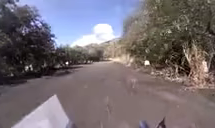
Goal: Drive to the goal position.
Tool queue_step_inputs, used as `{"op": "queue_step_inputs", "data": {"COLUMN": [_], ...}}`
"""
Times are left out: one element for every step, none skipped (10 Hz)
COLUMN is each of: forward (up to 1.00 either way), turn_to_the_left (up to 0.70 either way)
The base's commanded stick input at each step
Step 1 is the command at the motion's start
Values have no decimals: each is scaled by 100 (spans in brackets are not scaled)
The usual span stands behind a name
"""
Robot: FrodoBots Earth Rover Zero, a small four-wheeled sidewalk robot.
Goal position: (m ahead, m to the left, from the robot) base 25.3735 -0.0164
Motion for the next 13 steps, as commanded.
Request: {"op": "queue_step_inputs", "data": {"forward": [50,50,50,50,50,50,50,50,50,50,50,50,50], "turn_to_the_left": [0,0,0,0,-1,-6,-12,-48,-20,-5,0,0,-24]}}
